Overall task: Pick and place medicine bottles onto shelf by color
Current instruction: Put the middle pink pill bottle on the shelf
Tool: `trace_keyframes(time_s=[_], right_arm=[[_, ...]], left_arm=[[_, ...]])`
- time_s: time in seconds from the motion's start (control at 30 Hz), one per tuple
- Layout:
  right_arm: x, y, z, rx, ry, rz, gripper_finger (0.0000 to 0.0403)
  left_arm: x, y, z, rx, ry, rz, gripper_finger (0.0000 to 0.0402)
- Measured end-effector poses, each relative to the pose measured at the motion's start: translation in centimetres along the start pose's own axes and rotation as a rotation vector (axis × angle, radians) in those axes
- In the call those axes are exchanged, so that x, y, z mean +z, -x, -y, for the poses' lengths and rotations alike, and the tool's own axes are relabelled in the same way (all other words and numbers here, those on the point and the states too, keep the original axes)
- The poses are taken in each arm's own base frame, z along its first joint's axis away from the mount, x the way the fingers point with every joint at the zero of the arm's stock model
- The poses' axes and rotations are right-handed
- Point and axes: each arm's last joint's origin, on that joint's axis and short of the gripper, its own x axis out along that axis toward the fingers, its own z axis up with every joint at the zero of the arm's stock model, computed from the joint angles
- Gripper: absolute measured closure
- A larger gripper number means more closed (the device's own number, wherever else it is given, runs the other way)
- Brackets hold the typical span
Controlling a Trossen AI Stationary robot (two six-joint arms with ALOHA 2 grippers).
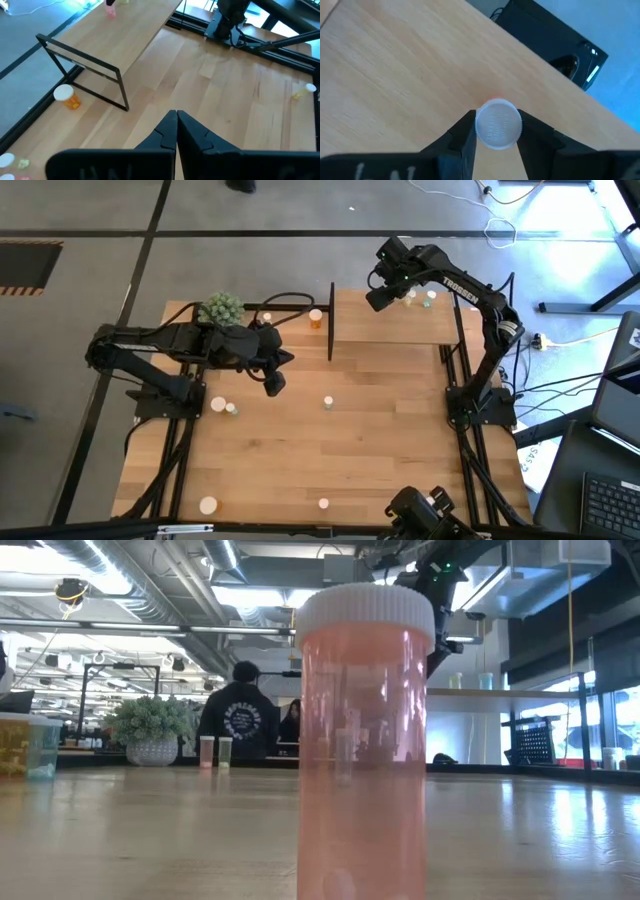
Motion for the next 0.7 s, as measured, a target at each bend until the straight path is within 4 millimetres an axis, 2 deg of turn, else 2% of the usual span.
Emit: trace_keyframes(time_s=[0.47,0.7], right_arm=[[0.19,0.02,0.19,-0.072,0.005,0.027,0.0279],[0.16,0.02,0.13,-0.051,0.004,0.023,0.0279]], left_arm=[[0.00,0.00,0.00,0.000,0.000,0.000,0.0401],[0.00,0.00,0.00,0.000,0.000,0.000,0.0401]])
